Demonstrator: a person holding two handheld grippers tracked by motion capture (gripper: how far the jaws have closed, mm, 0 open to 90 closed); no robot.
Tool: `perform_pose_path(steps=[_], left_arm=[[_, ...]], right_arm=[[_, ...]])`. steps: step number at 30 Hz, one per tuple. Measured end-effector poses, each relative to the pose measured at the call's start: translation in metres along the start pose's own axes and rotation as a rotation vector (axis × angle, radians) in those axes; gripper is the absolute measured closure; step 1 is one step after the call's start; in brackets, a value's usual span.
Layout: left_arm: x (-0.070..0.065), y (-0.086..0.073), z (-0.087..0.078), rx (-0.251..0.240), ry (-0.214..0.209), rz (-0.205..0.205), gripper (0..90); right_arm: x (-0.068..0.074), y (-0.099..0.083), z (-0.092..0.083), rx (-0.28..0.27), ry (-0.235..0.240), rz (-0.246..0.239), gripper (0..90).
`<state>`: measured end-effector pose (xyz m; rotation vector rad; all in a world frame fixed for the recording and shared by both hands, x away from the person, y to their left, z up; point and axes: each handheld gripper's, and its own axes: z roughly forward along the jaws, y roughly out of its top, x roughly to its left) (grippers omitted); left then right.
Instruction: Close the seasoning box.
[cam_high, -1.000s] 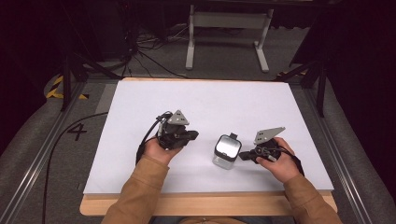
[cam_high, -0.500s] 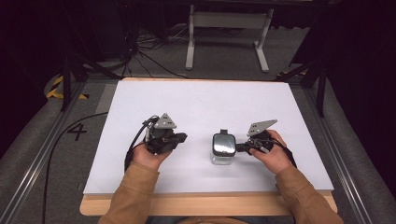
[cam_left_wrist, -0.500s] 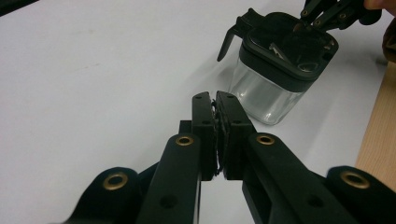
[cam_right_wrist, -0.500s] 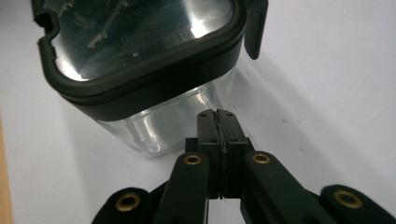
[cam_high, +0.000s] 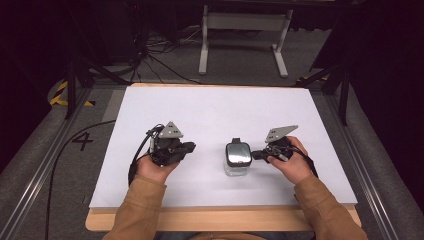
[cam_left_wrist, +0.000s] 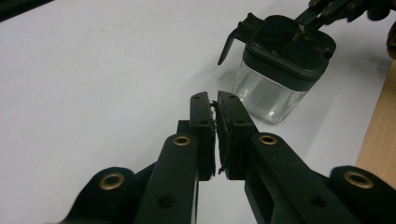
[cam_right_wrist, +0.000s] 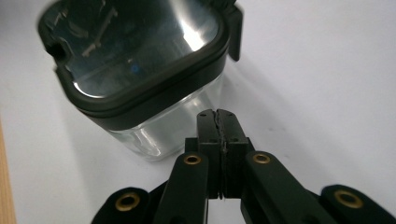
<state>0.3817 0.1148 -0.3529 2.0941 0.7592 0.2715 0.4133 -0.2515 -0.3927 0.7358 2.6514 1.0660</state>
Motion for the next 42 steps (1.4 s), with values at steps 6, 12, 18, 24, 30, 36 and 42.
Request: perform_pose_path(steps=[6,12,18,24,30,36,42], left_arm=[[0.007,0.004,-0.008,-0.003,0.01,-0.001,80.2],[0.021,0.003,-0.015,-0.005,0.044,-0.021,79.0],[0.035,-0.003,-0.014,0.016,0.081,-0.058,78.0],[0.05,-0.011,-0.011,0.018,0.099,-0.099,76.8],[0.065,-0.024,-0.006,0.031,0.122,-0.144,76.5],[0.076,-0.037,0.004,0.075,0.153,-0.155,75.1],[0.08,-0.047,0.021,0.117,0.164,-0.152,73.7]], right_arm=[[-0.006,0.0,-0.05,-0.101,-0.096,0.045,83.6],[-0.017,-0.011,-0.078,-0.142,-0.158,0.109,79.4],[-0.029,-0.024,-0.093,-0.136,-0.208,0.166,73.4],[-0.043,-0.04,-0.1,-0.098,-0.249,0.231,64.9],[-0.055,-0.052,-0.1,-0.077,-0.272,0.268,57.7],[-0.07,-0.069,-0.089,-0.051,-0.311,0.313,51.7],[-0.083,-0.087,-0.075,-0.03,-0.33,0.339,51.5]])
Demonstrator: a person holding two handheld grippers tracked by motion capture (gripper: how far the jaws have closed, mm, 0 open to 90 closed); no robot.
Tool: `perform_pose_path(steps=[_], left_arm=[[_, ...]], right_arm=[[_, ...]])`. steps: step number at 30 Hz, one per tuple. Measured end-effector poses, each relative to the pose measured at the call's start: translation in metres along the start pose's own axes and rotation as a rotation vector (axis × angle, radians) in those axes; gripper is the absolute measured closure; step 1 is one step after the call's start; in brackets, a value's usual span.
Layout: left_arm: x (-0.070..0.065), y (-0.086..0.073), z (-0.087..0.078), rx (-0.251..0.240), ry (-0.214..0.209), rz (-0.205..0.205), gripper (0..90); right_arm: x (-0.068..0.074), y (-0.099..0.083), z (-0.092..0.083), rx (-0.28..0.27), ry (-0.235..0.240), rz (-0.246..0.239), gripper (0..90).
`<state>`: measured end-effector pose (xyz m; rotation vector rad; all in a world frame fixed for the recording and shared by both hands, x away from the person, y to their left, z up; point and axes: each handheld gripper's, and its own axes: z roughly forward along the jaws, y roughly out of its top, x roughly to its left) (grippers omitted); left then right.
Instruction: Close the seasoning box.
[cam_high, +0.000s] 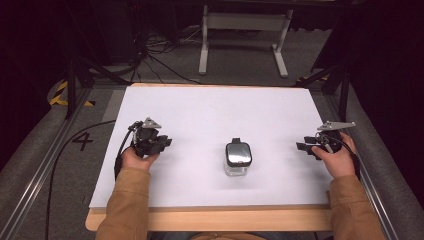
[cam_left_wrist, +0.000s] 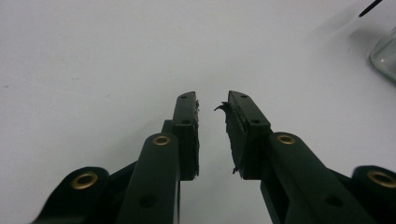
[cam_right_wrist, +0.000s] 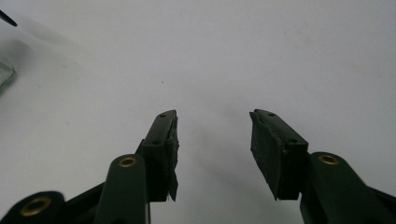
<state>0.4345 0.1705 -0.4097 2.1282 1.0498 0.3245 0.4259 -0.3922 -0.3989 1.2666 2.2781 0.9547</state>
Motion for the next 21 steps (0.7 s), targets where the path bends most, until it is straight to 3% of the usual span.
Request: perform_pose_path(steps=[7,10,13,17,18,19,21], left_arm=[[-0.001,-0.006,0.018,0.058,0.011,0.038,71.7],[-0.003,-0.009,0.026,0.073,0.036,0.064,69.0],[-0.003,-0.009,0.029,0.083,0.015,0.074,68.2],[-0.006,-0.008,0.03,0.068,0.009,0.078,67.5],[-0.005,-0.007,0.027,0.085,-0.013,0.075,67.1],[-0.006,-0.008,0.028,0.052,-0.006,0.064,66.7],[-0.005,-0.007,0.026,0.039,-0.016,0.053,65.6]], right_arm=[[0.002,-0.007,0.019,0.008,0.012,-0.008,50.7],[0.004,-0.01,0.026,-0.008,0.023,-0.021,50.6],[0.006,-0.012,0.029,-0.005,0.017,-0.034,50.3],[0.01,-0.011,0.032,-0.008,0.021,-0.049,50.0],[0.011,-0.011,0.032,-0.009,0.022,-0.052,49.7],[0.012,-0.01,0.031,-0.011,0.024,-0.051,49.6],[0.013,-0.009,0.031,-0.018,0.02,-0.054,49.0]])
